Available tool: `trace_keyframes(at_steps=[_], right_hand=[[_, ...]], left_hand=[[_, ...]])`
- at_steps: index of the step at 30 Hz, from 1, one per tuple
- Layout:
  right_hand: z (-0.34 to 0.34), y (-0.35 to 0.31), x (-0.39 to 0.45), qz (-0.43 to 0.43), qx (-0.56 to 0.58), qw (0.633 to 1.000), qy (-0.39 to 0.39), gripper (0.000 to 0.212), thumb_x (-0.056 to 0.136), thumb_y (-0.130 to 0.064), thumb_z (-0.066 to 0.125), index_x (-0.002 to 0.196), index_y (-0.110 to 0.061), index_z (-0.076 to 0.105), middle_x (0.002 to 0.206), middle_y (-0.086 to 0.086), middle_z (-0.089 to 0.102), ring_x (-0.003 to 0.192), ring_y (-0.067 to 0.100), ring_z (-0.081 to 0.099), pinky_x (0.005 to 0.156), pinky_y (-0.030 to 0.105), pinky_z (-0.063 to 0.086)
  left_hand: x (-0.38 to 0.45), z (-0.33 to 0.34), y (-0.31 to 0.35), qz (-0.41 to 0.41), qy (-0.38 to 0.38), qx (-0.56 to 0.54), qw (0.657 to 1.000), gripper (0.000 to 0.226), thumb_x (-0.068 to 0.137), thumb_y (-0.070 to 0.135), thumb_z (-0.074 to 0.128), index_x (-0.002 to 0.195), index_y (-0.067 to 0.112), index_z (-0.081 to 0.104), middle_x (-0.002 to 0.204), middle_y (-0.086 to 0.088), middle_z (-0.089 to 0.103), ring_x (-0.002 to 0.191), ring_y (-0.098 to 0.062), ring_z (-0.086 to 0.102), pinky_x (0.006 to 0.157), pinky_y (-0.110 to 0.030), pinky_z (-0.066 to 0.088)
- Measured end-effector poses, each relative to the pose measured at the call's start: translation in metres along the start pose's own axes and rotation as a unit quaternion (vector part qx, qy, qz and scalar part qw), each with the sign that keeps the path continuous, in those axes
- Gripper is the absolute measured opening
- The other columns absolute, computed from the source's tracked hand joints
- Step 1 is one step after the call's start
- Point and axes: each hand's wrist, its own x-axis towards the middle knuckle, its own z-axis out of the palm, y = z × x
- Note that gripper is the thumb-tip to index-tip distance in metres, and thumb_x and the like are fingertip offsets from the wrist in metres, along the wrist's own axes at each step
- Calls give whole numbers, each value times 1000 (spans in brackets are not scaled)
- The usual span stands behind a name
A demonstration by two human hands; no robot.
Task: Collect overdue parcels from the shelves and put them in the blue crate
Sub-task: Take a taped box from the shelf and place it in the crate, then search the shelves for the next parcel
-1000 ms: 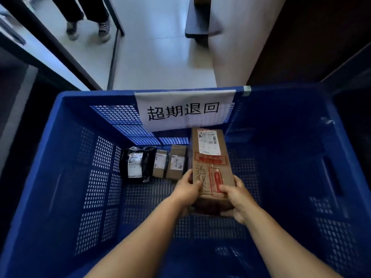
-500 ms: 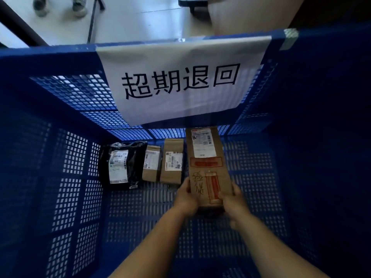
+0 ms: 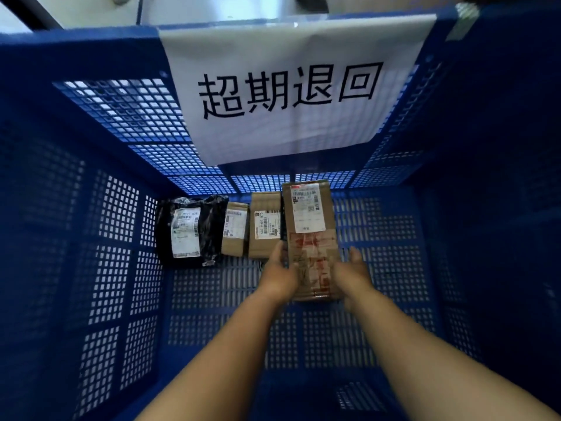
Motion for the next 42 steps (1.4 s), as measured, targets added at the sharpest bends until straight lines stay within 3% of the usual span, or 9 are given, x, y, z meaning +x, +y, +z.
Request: trace_keyframes(at_steps=[4,8,14,24,29,32,35,39,42], right_hand=[[-6,-38,-51,-48,-4,999,-14,61,99,-28,52,153,-27,23,151,1,41,124,27,53,95,41,50],[-13,-78,-117,-106,-6,994,-38,52,98,-37,51,146,-25,36,137,3,55,117,26,59,98,49,50],[-25,-137,-228,-199,-33,975,-93,47,98,-40,49,138,-15,49,133,2,58,121,21,55,106,40,43],[-13,-187,-404,-303,-77,930,-195,40,102,-42,39,125,-13,55,118,1,60,112,21,56,89,31,40],[3,-174,-489,-323,-77,906,-261,34,103,-42,37,99,-14,56,92,2,54,88,17,52,72,30,41],[9,-153,-542,-331,-81,890,-303,36,104,-39,37,104,-9,58,106,26,58,88,23,52,69,33,43],[15,-124,-596,-337,-95,875,-334,43,103,-40,37,113,-2,56,127,23,56,113,40,57,94,50,45],[20,-81,-662,-355,-112,848,-377,25,100,-43,40,86,-31,56,112,3,63,102,18,60,88,35,45],[23,-55,-708,-357,-132,825,-418,26,99,-43,40,85,-29,57,100,-4,62,104,18,61,91,36,46]], left_hand=[[-46,-3,35,19,67,-39,997,53,102,15,43,151,18,25,149,-4,42,130,-20,45,87,-23,38],[-103,-15,76,58,126,-64,988,45,101,27,45,145,19,38,139,-3,50,98,-8,54,79,-20,44],[-195,-42,133,115,192,-114,968,42,98,33,48,138,18,47,131,-2,57,114,-14,55,96,-32,46],[-355,-107,179,193,289,-205,915,37,98,32,49,131,15,52,125,-3,61,114,-17,58,102,-40,46],[-427,-148,163,229,346,-229,881,21,98,34,48,115,24,55,113,5,63,109,-15,59,100,-40,48],[-479,-172,144,245,376,-260,855,22,99,33,47,114,20,57,100,9,62,103,-14,61,92,-35,49],[-530,-190,116,259,407,-288,827,27,99,32,46,118,16,56,97,9,61,99,-13,61,87,-31,49],[-596,-207,74,264,448,-301,799,23,99,32,44,113,18,56,100,8,62,99,-11,61,89,-32,49],[-642,-219,46,260,481,-318,775,23,99,33,43,108,19,59,97,7,63,100,-13,62,92,-37,50]])
